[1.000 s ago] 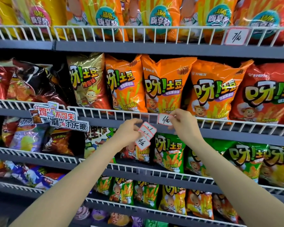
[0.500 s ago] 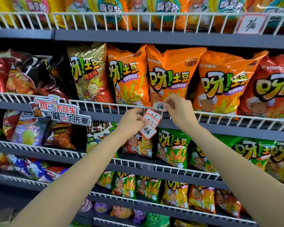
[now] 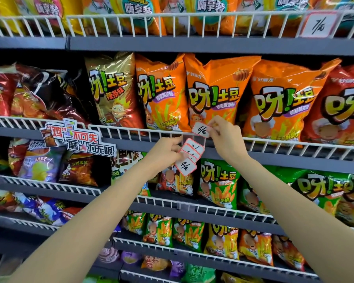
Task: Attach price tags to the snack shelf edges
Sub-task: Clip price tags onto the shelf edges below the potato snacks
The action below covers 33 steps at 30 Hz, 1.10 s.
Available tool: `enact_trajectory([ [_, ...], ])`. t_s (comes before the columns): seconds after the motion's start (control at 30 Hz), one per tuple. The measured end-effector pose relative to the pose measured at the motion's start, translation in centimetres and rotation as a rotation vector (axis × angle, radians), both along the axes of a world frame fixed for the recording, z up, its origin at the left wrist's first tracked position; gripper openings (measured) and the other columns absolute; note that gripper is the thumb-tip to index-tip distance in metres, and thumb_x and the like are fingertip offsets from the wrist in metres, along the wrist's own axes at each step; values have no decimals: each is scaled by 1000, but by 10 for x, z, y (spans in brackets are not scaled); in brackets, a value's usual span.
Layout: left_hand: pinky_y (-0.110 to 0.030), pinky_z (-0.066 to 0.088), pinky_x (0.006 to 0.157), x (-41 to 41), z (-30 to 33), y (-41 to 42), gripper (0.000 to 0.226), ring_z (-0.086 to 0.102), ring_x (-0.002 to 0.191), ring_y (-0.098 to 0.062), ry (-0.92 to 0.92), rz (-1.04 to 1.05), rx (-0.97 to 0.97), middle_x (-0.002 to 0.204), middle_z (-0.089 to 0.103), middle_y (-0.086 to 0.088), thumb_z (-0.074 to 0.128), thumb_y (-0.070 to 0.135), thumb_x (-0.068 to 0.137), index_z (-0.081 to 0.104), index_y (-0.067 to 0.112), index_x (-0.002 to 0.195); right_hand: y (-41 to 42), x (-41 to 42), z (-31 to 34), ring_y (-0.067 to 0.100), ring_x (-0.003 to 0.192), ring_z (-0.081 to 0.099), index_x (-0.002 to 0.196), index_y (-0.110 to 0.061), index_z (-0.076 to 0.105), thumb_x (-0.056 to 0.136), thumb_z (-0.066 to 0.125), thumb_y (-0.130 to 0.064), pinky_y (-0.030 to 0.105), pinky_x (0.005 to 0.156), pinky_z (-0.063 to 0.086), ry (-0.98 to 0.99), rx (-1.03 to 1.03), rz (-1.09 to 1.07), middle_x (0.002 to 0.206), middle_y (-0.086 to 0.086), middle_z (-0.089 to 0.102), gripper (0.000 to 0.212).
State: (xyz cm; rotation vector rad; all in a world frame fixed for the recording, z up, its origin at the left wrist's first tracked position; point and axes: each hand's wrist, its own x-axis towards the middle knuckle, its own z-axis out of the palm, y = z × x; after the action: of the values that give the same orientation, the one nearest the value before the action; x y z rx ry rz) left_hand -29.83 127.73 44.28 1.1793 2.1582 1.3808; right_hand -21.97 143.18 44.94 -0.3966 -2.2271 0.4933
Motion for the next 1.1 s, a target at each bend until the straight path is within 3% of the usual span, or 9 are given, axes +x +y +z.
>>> enact_trajectory([
  [0.2,-24,39,85,-2,-6,4,68,60,103,-14,-17,0,-24,115,66,-6,57,5,90,20,11,147,-1,1,0,30,70,60,102,-10,51,97,46,-14,26,48,39,3,-1,6,90,17,67,8],
  [0.37,-25,40,89,0,-9,8,69,57,108,-15,-37,-14,-3,123,62,-10,55,3,90,17,8,147,-1,4,2,32,71,60,102,-9,51,96,46,-12,33,55,44,-29,1,16,88,18,67,9],
  [0.5,-33,44,97,-4,-11,8,70,57,114,-21,-63,-20,6,130,57,-14,57,1,89,18,7,147,-2,5,5,28,68,61,97,-10,51,95,48,-13,29,52,44,-42,9,22,86,16,68,5],
  [0.57,-35,45,98,-6,-11,6,68,59,112,-20,-68,-25,17,125,61,-12,57,1,88,23,8,146,-2,3,5,28,70,62,93,-15,49,95,49,-14,32,54,46,-40,13,23,86,16,68,3],
  [0.67,-39,49,94,-13,-10,2,56,63,99,-20,-91,-10,66,101,68,-6,57,-1,87,40,11,139,-4,2,6,29,75,64,92,-15,51,95,50,-14,41,58,53,-35,13,25,86,17,69,2],
  [0.83,-31,48,71,-22,-9,-2,48,63,80,-21,-191,-27,59,86,67,-11,57,-7,85,45,15,126,-6,3,8,33,83,65,94,-12,53,94,50,-13,48,64,54,-17,-5,33,90,18,69,3],
  [0.9,-27,46,66,-21,-8,-3,47,63,74,-17,-148,-37,19,82,67,-9,58,-5,86,44,19,124,-6,2,8,30,79,65,93,-13,53,94,50,-12,44,62,54,-17,2,34,88,17,69,3],
  [0.97,-27,47,71,-22,-8,-5,50,63,77,-17,-94,-43,-23,82,67,-9,58,-4,86,44,24,123,-6,1,9,24,72,63,92,-13,55,94,51,-12,34,58,50,-18,8,42,86,13,68,4],
  [1.1,-33,44,83,-22,-9,-13,57,62,81,-15,14,-66,-111,80,67,-10,55,-5,86,40,29,129,-8,-3,13,21,92,63,97,-8,66,91,57,-13,24,69,46,-3,1,52,96,8,68,11],
])
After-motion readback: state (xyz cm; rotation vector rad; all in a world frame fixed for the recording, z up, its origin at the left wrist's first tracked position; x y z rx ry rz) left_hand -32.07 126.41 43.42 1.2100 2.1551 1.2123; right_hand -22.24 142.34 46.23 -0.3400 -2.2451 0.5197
